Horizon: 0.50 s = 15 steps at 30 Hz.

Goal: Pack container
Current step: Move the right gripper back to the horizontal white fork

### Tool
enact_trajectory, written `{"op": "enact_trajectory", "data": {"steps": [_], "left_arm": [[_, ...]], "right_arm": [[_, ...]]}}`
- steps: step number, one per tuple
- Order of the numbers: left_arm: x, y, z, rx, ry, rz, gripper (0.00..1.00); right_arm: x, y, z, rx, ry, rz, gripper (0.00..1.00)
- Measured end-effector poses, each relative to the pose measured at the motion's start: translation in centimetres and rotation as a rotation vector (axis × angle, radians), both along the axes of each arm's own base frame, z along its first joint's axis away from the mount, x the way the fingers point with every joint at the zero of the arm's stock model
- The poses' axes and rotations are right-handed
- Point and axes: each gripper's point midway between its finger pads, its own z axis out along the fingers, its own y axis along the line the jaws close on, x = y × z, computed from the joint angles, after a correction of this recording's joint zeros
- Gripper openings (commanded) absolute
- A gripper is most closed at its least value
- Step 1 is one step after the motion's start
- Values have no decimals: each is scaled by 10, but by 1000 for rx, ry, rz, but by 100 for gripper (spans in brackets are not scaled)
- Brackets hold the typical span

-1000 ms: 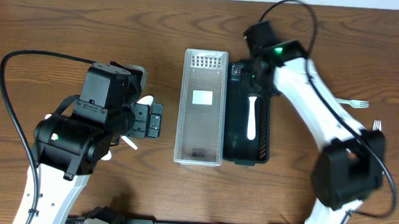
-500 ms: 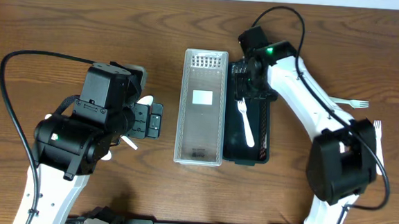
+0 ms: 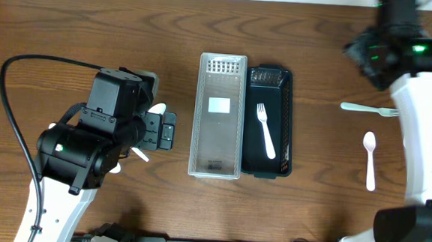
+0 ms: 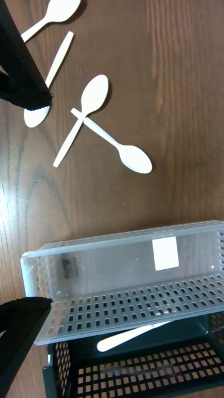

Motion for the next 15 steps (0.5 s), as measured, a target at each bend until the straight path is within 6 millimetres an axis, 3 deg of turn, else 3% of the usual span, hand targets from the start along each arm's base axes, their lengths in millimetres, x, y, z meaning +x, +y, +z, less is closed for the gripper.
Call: {"op": "enact_trajectory", "data": {"steps": [2, 5, 15], "left_arm": [[0, 0, 0, 1, 2, 0, 98], [0, 0, 0, 1, 2, 0, 98], [0, 0, 0, 1, 2, 0, 98]], "right_arm": [[9, -22, -12, 42, -5, -76, 99], [13, -42, -44, 100, 58, -137, 99], [17, -53, -128, 207, 227, -240, 99]]}}
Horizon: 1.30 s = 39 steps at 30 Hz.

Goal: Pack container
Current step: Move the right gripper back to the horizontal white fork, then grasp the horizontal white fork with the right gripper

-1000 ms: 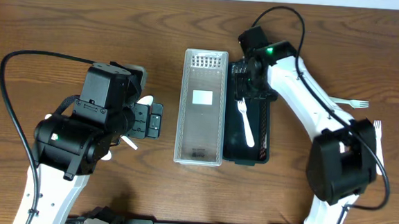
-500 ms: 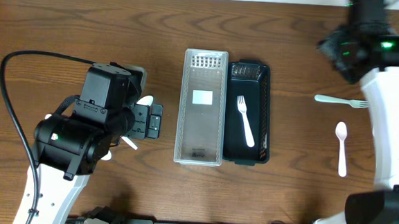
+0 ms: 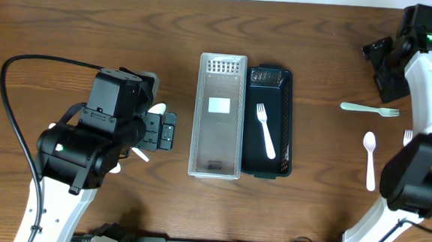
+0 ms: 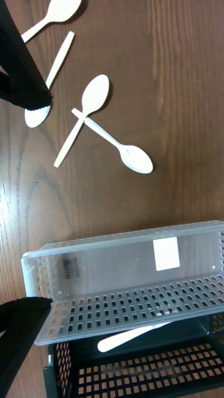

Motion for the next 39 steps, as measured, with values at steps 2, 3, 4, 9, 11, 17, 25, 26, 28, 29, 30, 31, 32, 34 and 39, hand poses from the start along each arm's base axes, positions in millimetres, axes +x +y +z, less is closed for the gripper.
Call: {"op": "enact_trajectory", "data": {"steps": [2, 3, 4, 9, 11, 17, 25, 26, 28, 29, 30, 31, 32, 34, 39], "left_arm": [[0, 0, 0, 0, 0, 0, 98], [0, 0, 0, 0, 0, 0, 98], [0, 0, 0, 0, 0, 0, 98], [0, 0, 0, 0, 0, 0, 98], [0, 0, 0, 0, 0, 0, 98], [0, 0, 0, 0, 0, 0, 98], [0, 0, 0, 0, 1, 0, 98], [0, 0, 0, 0, 1, 0, 98], [0, 0, 0, 0, 1, 0, 98], [0, 0, 0, 0, 1, 0, 98], [0, 0, 0, 0, 1, 0, 98], [0, 0, 0, 1, 1, 0, 98], [0, 0, 0, 0, 1, 0, 98], [0, 0, 0, 0, 1, 0, 98], [0, 0, 0, 0, 1, 0, 98]], "right_arm": [[-1, -2, -20, 21, 42, -37, 99], [-3, -4, -29, 29, 60, -52, 99], [-4, -5, -38, 40, 79, -66, 99], [-8, -12, -59, 60, 123, -111, 99], [-8, -13, -59, 60, 121, -118, 99], [-9, -17, -64, 55, 133, -130, 99], [-21, -16, -98, 57, 203, -133, 99], [-22, -16, -101, 58, 209, -133, 99], [-25, -18, -103, 60, 217, -138, 99], [-25, -20, -103, 60, 217, -143, 99], [-26, -22, -103, 60, 216, -148, 97], [-27, -25, -103, 59, 218, -154, 96], [-29, -29, -103, 57, 220, -163, 94], [-31, -34, -104, 52, 222, -176, 92], [-42, -40, -114, 51, 245, -199, 91]]}}
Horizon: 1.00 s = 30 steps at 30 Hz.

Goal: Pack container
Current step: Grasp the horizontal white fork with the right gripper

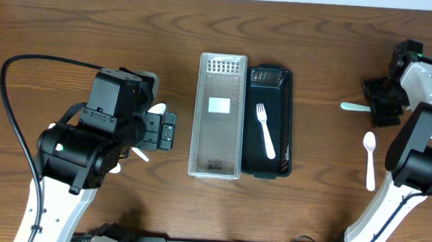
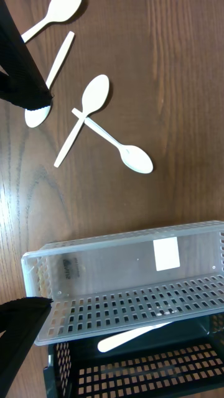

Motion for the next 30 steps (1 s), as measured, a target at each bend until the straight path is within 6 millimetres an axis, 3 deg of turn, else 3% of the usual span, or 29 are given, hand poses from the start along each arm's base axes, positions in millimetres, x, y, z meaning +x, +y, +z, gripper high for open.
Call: {"op": "enact_trajectory", "data": {"steps": [12, 17, 26, 30], "left_arm": [[0, 0, 0, 0, 0, 0, 98], [0, 0, 0, 0, 0, 0, 98], [0, 0, 0, 0, 0, 0, 98], [0, 0, 0, 0, 0, 0, 98]], "right_arm": [[-8, -3, -2, -31, -32, -7, 73], [-10, -4, -3, -36, -26, -5, 55], [-10, -4, -3, -37, -26, 4, 40], [-9, -4, -3, -38, -27, 13, 24]]}}
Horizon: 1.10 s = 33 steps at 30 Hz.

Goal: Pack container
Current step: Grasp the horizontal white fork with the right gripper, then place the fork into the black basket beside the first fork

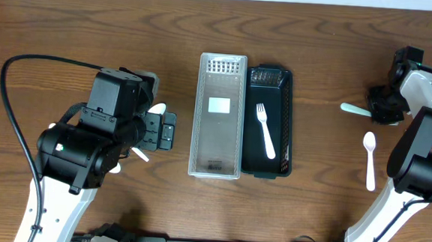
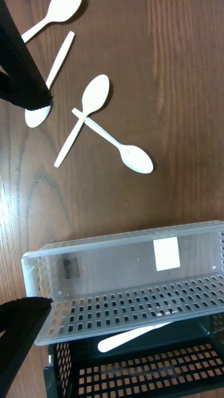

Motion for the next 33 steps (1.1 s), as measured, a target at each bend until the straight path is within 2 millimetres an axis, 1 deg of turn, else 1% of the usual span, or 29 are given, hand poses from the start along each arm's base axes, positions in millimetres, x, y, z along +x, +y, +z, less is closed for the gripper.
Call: {"op": "enact_trajectory", "data": {"steps": [6, 8, 14, 16, 22, 26, 28, 30, 32, 33], "left_arm": [[0, 0, 0, 0, 0, 0, 98], [0, 0, 0, 0, 0, 0, 98], [0, 0, 0, 0, 0, 0, 98], [0, 0, 0, 0, 0, 0, 98], [0, 0, 0, 0, 0, 0, 98], [0, 0, 0, 0, 0, 0, 98], [0, 0, 0, 0, 0, 0, 98], [0, 0, 0, 0, 1, 0, 98], [0, 0, 0, 1, 2, 0, 98], [-1, 0, -1, 1, 4, 0, 98]], "right_arm": [[0, 0, 0, 0, 0, 3, 24], [0, 0, 0, 0, 0, 2, 22], [1, 0, 0, -1, -2, 7, 10], [1, 0, 0, 0, -4, 12, 1], [2, 0, 1, 0, -9, 17, 1], [2, 1, 2, -1, 1, 69, 1], [0, 6, 4, 4, 23, 118, 1], [-3, 15, 6, 18, 52, 174, 1], [-4, 29, 11, 35, 79, 246, 1], [-1, 37, 17, 36, 83, 291, 1]]}}
